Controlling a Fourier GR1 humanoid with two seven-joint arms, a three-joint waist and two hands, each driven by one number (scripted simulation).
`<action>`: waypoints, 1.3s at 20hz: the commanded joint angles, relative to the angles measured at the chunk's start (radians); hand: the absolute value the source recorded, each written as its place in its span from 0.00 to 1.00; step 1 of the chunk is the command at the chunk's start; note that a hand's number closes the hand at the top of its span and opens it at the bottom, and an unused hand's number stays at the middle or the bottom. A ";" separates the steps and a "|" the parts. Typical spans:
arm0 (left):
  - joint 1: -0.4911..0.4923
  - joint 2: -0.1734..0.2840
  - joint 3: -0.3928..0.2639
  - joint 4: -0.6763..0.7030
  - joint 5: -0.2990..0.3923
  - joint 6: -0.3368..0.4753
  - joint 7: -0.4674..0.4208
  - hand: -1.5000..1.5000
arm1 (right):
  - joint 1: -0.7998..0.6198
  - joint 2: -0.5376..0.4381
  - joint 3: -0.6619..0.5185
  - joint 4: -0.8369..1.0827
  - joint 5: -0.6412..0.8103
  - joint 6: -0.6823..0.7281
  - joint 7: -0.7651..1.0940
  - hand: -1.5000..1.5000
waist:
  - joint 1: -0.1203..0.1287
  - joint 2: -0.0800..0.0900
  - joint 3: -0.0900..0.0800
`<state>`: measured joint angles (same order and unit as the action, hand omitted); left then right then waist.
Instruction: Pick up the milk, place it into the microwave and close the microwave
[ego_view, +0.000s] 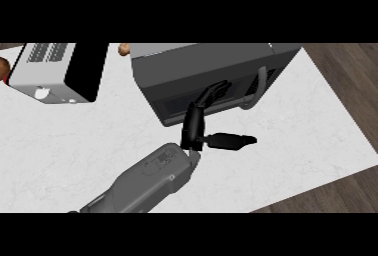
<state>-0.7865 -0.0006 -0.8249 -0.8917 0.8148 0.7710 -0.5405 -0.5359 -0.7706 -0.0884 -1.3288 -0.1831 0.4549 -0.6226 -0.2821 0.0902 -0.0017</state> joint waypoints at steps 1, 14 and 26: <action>-0.082 0.001 0.057 0.065 0.039 0.024 -0.005 0.00 | -0.019 0.009 0.010 0.009 0.012 -0.001 -0.018 1.00 | 0.006 0.010 0.000; -0.094 0.001 0.030 0.078 0.101 0.003 -0.073 0.00 | -0.017 0.126 0.027 0.138 -0.228 0.144 0.071 0.00 | 0.013 0.026 0.002; -0.100 0.001 0.006 0.093 0.153 0.008 -0.115 0.00 | -0.075 0.095 0.003 0.219 -0.332 0.213 0.156 0.00 | 0.004 0.034 0.005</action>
